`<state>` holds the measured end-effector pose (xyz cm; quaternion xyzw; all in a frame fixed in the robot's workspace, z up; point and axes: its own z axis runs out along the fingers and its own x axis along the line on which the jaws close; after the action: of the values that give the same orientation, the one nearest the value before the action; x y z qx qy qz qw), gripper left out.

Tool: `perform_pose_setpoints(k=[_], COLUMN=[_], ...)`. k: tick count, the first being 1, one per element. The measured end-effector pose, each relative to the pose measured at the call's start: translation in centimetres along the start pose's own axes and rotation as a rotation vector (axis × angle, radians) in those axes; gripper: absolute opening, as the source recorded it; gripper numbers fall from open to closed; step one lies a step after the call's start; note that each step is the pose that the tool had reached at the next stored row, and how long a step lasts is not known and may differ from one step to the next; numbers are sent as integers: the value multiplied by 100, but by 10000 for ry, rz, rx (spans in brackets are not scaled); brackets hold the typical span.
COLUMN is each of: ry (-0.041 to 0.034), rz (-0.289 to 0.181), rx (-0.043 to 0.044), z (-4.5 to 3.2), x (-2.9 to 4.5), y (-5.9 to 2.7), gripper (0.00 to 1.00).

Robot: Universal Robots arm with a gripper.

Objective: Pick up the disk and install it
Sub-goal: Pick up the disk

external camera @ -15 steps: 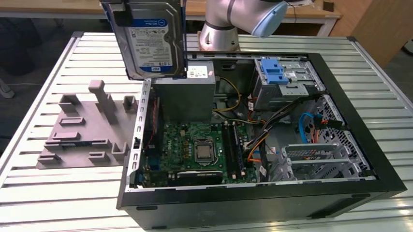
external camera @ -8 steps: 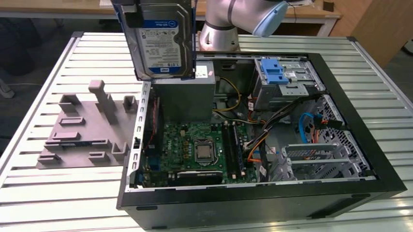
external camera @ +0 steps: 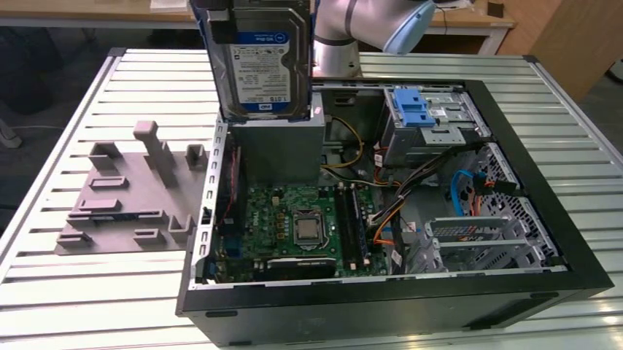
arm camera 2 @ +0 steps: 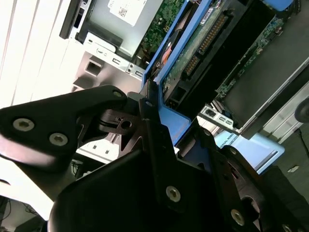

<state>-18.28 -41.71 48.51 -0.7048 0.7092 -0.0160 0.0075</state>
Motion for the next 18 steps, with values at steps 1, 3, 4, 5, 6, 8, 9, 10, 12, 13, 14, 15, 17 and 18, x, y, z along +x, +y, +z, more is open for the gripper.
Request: perform_pose_setpoints(k=[1,3,4,5,6,8,9,10,12,13,14,15,17,18], ry=[0,3,3,3,4,6,6,6,8,9,9,9,9,9], rz=[17,61,82,103,123,164,182,202,232,242,248,252,256,258], rx=[-1,-4,-3,-3,-3,-4,-4,-4,-4,-5,-5,-5,-5,-5], z=[3,7,10,13,16,21,24,27,32,33,34,35,38,38], x=[3,12,16,21,25,34,39,45,57,61,64,67,72,73], y=[-7,-15,-19,-22,-26,-33,-36,-40,-49,-58,-71,-88,-128,-145], gripper=[36,36,36,36,36,36,36,36,36,36,36,36,36,36])
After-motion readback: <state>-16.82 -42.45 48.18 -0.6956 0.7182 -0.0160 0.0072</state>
